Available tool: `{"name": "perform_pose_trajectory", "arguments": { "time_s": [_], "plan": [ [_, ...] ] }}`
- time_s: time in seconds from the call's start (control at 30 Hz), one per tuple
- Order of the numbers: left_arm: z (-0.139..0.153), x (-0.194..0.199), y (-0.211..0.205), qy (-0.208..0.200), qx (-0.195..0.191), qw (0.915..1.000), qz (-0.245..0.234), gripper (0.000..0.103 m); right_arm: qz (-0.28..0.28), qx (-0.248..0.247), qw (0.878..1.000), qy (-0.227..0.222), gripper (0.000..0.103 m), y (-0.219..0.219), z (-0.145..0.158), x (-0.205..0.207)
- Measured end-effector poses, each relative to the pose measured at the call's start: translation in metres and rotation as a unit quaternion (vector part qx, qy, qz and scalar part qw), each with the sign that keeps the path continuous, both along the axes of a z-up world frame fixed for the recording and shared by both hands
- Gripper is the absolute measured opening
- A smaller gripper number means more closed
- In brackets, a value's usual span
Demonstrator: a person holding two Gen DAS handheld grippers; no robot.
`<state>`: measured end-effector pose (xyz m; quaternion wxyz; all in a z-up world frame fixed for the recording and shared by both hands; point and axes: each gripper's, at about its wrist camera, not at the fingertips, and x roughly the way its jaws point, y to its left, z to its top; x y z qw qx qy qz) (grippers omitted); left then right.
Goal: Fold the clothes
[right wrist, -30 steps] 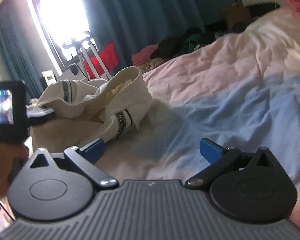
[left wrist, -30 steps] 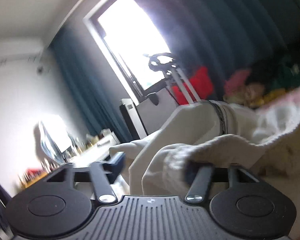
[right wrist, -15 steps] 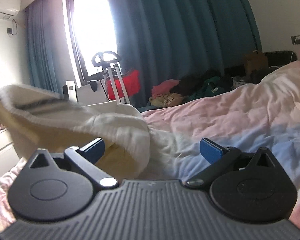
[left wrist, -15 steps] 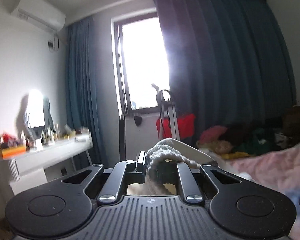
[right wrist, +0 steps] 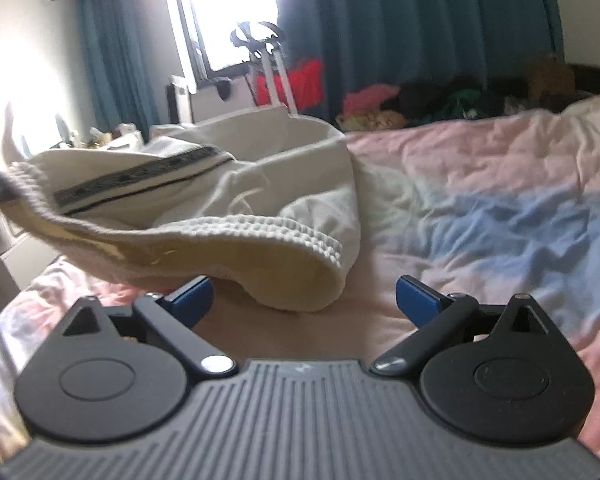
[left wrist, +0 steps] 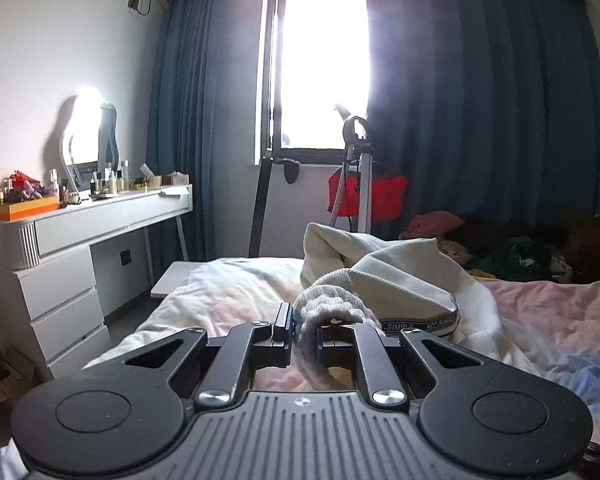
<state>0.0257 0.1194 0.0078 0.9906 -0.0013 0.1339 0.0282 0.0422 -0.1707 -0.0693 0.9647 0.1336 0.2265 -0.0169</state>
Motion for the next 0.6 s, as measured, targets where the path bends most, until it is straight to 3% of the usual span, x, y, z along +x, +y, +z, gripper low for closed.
{"name": "perform_pose_trajectory", "arguments": {
  "time_s": [0.3, 0.4, 0.57, 0.6],
  "plan": [
    [-0.018, 0.063, 0.005, 0.027, -0.013, 0.9994, 0.018, 0.012, -0.055, 0.104, 0.992, 0.044, 0.096, -0.033, -0.046, 0.057],
    [-0.022, 0.074, 0.009, 0.033, -0.021, 0.9989, 0.025, 0.012, -0.063, 0.093, 0.993, 0.042, 0.073, -0.036, -0.052, 0.065],
    [-0.029, 0.083, 0.011, 0.041, -0.022, 0.9986, 0.025, 0.012, -0.053, 0.082, 0.994, 0.038, 0.062, -0.036, -0.053, 0.072],
    [-0.030, 0.083, 0.011, 0.040, -0.020, 0.9987, 0.023, 0.012, -0.049, 0.078, 0.995, 0.039, 0.054, -0.035, -0.052, 0.073]
  ]
}}
